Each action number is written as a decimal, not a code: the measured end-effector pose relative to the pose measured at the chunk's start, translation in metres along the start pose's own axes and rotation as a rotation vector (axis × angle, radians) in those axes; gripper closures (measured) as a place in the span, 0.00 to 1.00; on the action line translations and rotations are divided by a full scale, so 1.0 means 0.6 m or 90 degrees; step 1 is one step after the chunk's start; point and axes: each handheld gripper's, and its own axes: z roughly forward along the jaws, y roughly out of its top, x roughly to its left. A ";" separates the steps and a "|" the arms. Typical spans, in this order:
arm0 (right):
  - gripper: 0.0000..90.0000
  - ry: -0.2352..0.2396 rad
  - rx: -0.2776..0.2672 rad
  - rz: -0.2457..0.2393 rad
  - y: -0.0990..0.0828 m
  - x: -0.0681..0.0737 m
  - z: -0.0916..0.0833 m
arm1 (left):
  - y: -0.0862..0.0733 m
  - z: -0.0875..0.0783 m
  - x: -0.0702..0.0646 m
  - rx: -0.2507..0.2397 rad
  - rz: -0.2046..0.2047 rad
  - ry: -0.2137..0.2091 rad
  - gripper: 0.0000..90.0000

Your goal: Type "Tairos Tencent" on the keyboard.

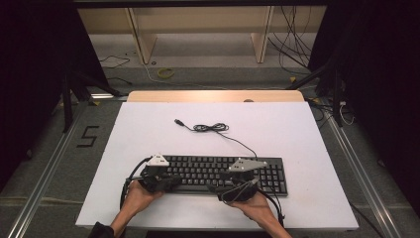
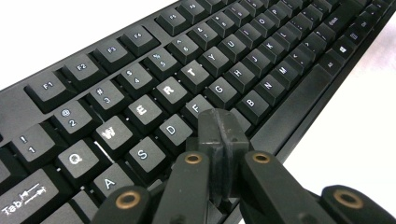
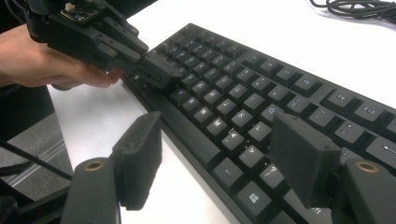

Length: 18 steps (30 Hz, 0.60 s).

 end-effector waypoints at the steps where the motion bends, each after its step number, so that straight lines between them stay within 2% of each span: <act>1: 0.39 0.000 0.000 0.000 0.000 0.000 0.000 | 0.000 0.000 0.001 0.000 0.004 0.000 1.00; 7: 0.39 -0.001 -0.001 -0.001 0.001 0.001 -0.002 | 0.001 -0.004 -0.003 -0.004 0.000 0.004 0.99; 13: 0.39 -0.001 -0.006 0.002 0.002 -0.001 -0.004 | 0.005 -0.022 0.003 -0.057 -0.009 -0.007 0.94; 18: 0.39 -0.001 -0.005 0.001 0.002 0.000 -0.004 | 0.007 -0.037 0.008 -0.108 -0.012 -0.002 0.84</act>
